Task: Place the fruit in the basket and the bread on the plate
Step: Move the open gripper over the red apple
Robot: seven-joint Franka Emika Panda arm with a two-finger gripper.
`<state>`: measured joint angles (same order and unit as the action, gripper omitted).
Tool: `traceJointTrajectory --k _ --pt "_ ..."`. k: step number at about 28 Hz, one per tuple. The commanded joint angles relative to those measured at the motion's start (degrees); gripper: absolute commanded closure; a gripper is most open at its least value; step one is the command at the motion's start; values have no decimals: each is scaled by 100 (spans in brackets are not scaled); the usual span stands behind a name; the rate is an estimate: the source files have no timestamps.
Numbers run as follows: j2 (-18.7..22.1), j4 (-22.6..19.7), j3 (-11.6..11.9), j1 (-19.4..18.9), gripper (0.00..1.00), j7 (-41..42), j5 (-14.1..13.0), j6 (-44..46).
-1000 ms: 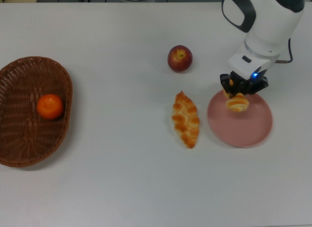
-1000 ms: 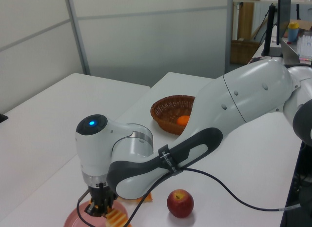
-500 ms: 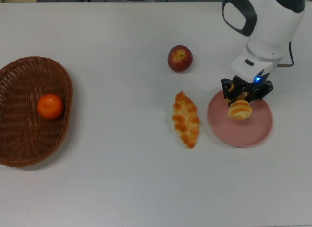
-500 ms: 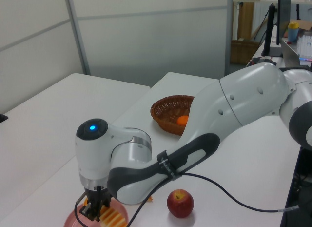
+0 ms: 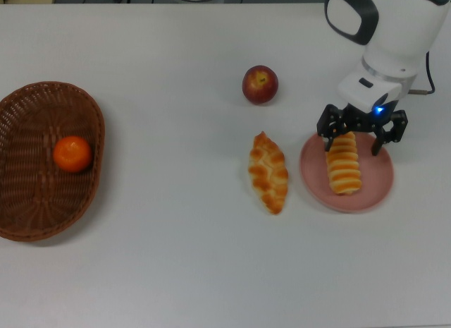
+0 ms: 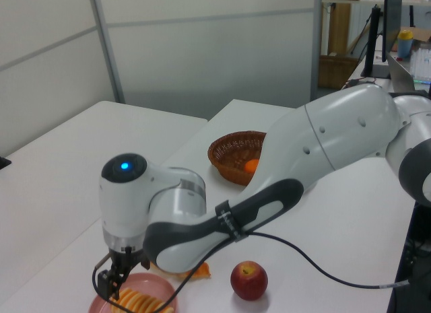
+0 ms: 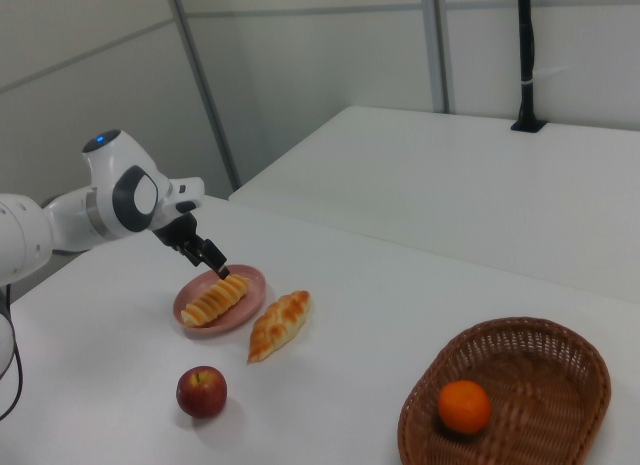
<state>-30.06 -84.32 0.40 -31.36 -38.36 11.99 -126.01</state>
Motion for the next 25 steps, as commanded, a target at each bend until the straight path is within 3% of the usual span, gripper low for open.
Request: traceJointTrajectory --k 1,7,10,17,18,21,25 --pt "387 -76 21 94 0 91 -83 997" --pt "826 -138 39 401 0 1529 -583 2841" --pt "1011 -286 39 542 0 2024 -672 3301" --pt "1415 -516 39 1306 0 2482 -953 3566" --pt "1450 -516 30 1569 0 2630 -1075 3592" --pt "1538 -533 39 1878 0 2982 -1278 3811" --pt "1626 -1006 39 2151 0 3668 -1340 3953"
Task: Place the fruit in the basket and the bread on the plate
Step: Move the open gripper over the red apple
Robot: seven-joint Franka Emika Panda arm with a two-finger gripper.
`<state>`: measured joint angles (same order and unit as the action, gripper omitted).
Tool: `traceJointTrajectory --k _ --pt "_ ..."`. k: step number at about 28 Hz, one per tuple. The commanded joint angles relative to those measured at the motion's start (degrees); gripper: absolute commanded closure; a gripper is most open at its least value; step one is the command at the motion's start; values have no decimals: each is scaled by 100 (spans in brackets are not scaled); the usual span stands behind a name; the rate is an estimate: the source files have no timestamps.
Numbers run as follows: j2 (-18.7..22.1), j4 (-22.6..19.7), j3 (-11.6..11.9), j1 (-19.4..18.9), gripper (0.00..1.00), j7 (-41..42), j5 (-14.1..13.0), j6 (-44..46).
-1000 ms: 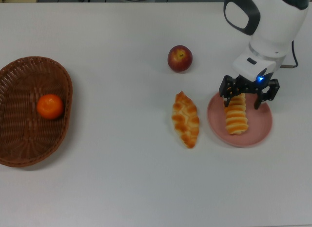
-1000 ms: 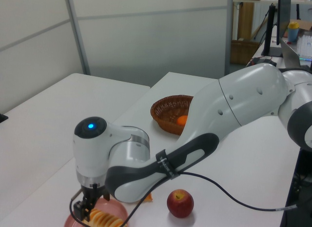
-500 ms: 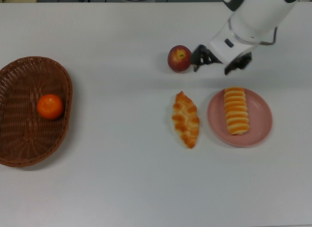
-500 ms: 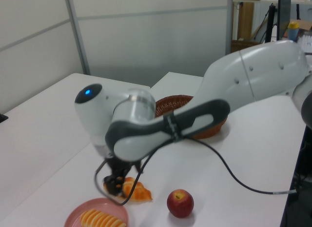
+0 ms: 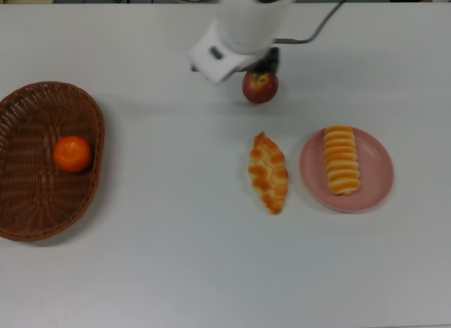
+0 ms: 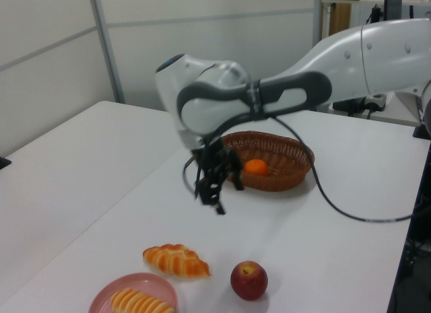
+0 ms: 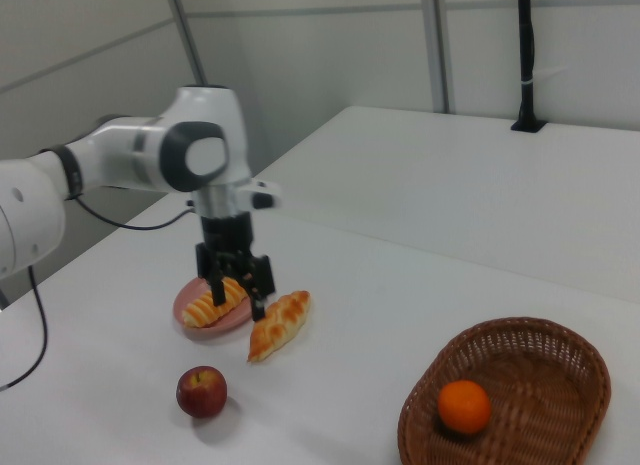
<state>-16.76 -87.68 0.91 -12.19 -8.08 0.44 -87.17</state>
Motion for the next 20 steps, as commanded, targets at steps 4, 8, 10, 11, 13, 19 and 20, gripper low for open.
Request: traceJointTrajectory --k 4,8,10,11,13,19,20 --pt "436 -1364 -65 165 0 817 -176 -369" --pt "874 -2197 -65 -115 0 703 -150 -1193" --pt "1034 -2489 -65 -204 0 580 -123 -1538" --pt "1078 -2586 -65 -231 0 518 -114 -1696" --pt "1122 -2675 -74 -301 0 395 -97 -1917" --pt "1070 -2719 -74 -582 0 61 35 -2295" --pt "1052 -2780 -74 -687 0 -78 113 -2426"
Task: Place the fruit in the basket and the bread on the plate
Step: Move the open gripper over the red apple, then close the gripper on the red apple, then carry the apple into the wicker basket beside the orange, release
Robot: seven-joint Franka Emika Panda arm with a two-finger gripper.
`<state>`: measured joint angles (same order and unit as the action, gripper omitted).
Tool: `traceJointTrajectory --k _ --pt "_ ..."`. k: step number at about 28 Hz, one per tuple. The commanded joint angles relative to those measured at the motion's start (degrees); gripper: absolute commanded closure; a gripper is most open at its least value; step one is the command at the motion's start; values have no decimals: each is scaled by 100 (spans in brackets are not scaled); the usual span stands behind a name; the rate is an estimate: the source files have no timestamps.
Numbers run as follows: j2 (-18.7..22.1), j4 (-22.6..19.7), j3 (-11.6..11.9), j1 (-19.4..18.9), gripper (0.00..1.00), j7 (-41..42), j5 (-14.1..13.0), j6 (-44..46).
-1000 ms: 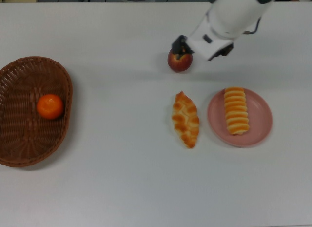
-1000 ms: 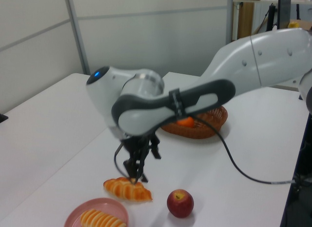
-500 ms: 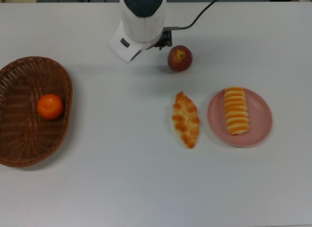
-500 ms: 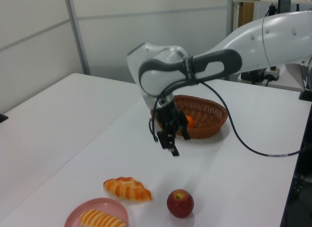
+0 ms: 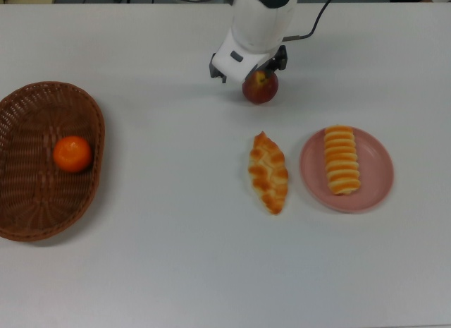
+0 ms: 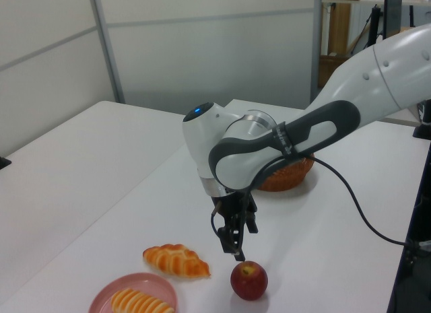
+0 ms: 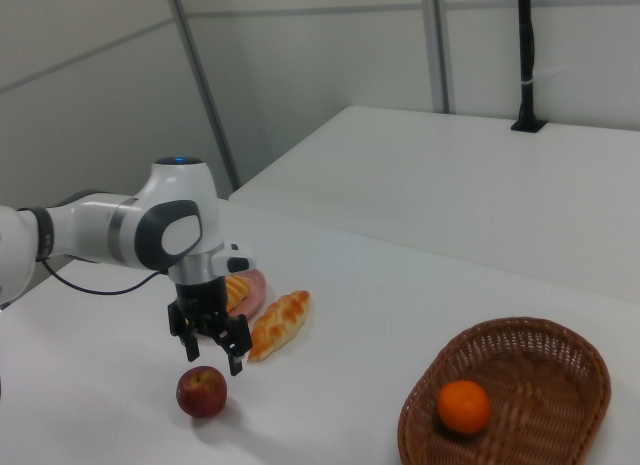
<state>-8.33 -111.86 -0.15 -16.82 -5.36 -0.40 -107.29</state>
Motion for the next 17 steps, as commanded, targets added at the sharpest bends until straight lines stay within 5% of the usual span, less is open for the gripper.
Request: traceJointTrajectory --k 1,7,17 --pt "200 -406 33 -269 0 -421 259 -476" --pt "165 -652 33 -497 0 -808 611 -828" --pt "174 -854 33 -735 0 -817 647 -855"
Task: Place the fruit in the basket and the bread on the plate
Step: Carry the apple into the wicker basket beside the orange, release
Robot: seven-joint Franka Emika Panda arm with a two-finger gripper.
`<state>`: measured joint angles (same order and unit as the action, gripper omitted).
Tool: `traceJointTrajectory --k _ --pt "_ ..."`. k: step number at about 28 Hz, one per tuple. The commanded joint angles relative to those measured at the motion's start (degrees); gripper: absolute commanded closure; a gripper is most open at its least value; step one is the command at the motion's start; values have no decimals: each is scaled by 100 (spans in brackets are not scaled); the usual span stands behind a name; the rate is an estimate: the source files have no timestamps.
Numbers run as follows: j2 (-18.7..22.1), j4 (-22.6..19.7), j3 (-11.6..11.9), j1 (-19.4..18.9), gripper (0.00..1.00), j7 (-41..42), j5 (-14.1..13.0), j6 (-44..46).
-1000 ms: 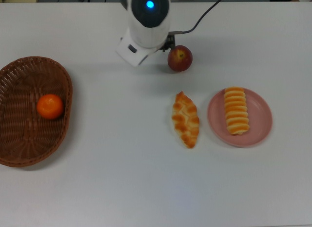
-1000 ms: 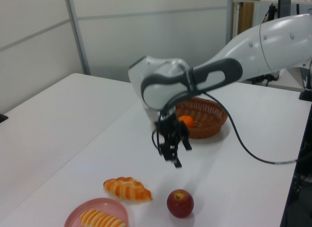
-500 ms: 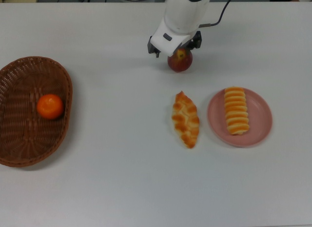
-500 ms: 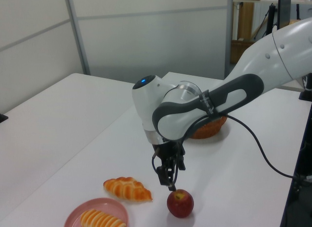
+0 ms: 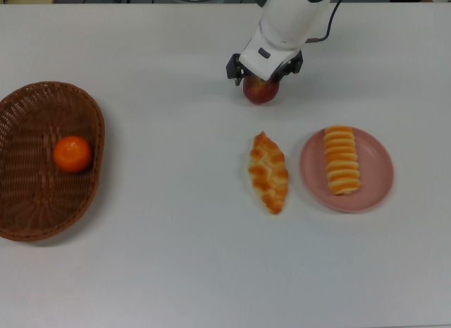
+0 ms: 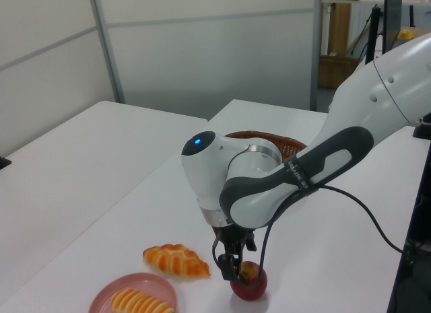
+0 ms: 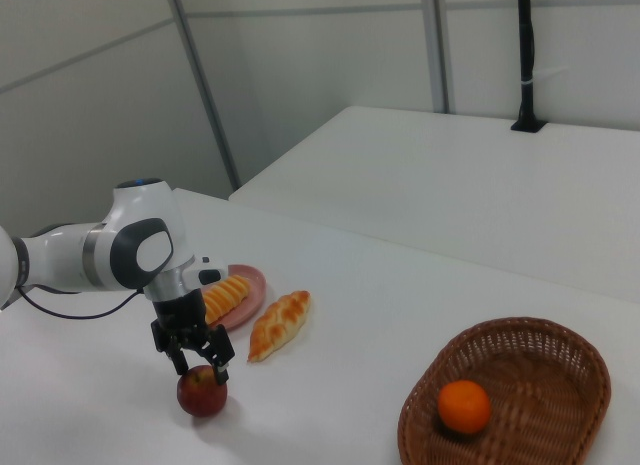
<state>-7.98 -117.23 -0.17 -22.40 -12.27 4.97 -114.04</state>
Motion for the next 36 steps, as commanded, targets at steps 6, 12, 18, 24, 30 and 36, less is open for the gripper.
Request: traceJointTrajectory --k 6,12,18,24,30,36 --pt "130 -476 35 -309 0 -355 224 -382" --pt "-133 -476 35 -291 0 -355 443 -487" --pt "-204 -450 97 -247 60 -355 470 -681" --pt "-133 -160 105 51 87 -372 417 -602" --pt "-107 806 105 797 87 -311 145 -31" --pt "-151 1598 105 1747 87 -12 -154 14"
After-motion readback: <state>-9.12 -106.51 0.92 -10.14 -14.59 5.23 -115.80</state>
